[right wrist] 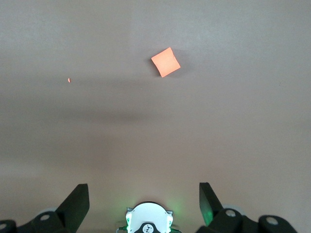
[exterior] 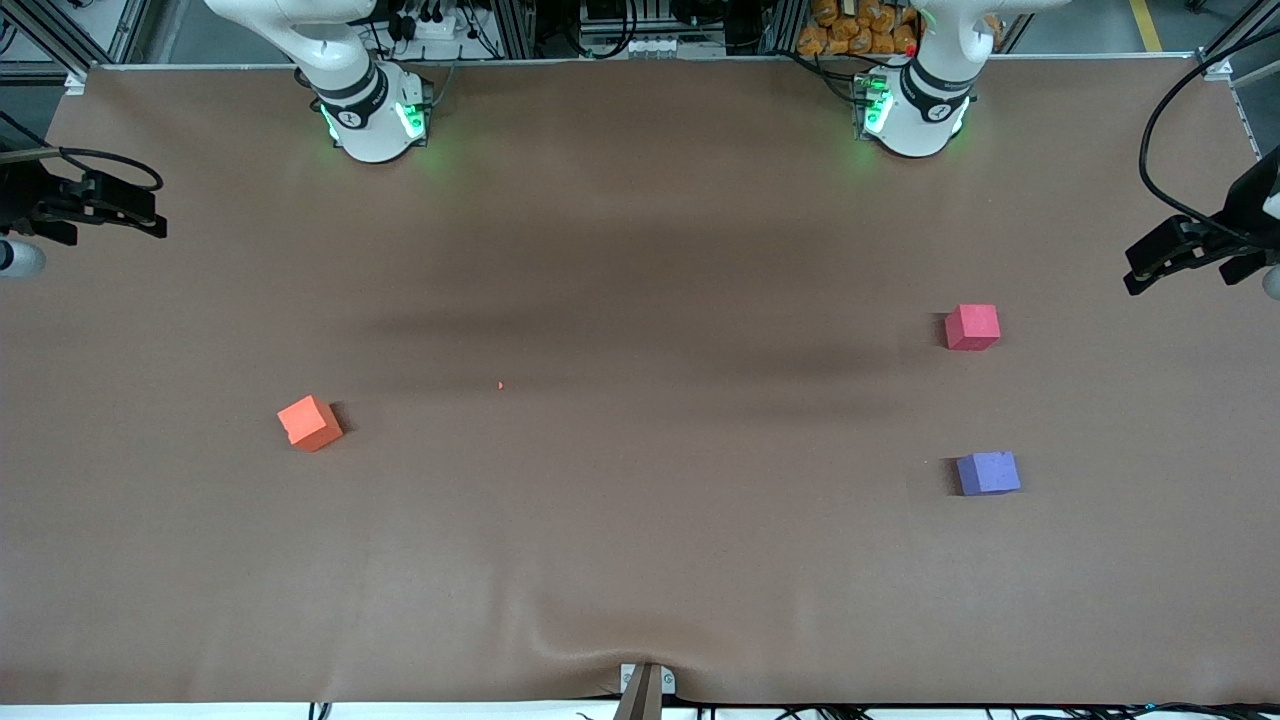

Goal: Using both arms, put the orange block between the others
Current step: 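Move the right gripper out toward the orange cube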

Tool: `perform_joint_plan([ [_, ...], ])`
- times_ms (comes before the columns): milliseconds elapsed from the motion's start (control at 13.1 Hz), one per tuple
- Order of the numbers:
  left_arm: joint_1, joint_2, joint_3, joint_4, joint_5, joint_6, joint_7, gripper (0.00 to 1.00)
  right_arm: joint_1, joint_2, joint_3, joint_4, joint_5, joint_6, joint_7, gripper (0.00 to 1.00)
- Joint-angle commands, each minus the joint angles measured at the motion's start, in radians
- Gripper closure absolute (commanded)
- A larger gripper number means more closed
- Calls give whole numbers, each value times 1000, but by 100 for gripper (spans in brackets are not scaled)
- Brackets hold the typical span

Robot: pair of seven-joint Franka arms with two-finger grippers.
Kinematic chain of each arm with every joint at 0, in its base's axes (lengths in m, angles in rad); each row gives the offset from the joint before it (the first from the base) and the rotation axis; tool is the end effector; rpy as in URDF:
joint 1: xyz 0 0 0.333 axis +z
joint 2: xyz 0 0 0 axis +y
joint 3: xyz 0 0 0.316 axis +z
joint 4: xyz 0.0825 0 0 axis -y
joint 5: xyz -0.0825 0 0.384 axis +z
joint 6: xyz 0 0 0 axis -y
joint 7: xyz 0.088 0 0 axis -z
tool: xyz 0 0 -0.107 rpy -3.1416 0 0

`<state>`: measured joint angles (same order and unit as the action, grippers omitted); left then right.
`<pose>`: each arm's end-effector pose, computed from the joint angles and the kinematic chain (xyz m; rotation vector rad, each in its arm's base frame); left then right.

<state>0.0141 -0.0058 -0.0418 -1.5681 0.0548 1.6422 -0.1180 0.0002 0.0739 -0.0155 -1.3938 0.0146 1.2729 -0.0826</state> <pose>0.5601 -0.0101 0.6357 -3.0868 -0.1368 -0.1294 0.5447 -0.0061 0.6416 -3.1024 -0.1089 0.3019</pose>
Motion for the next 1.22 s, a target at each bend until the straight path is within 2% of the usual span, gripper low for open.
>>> perform_joint_plan([
  [0,-5,4,5,22,-4,-16,18,0,4,-6,3,12,-12,-15,20,0],
  [533,-5,4,-3,17,-35,-25,43,0,4,-3,3,12,-15,-12,9,0],
  [762,-5,6,-3,17,-35,-38,43,0,7,32,2,3,-12,52,6,0],
  [1143,-16,23,-3,22,-44,-25,31,0,7,226,0,-7,-13,287,-3,0],
])
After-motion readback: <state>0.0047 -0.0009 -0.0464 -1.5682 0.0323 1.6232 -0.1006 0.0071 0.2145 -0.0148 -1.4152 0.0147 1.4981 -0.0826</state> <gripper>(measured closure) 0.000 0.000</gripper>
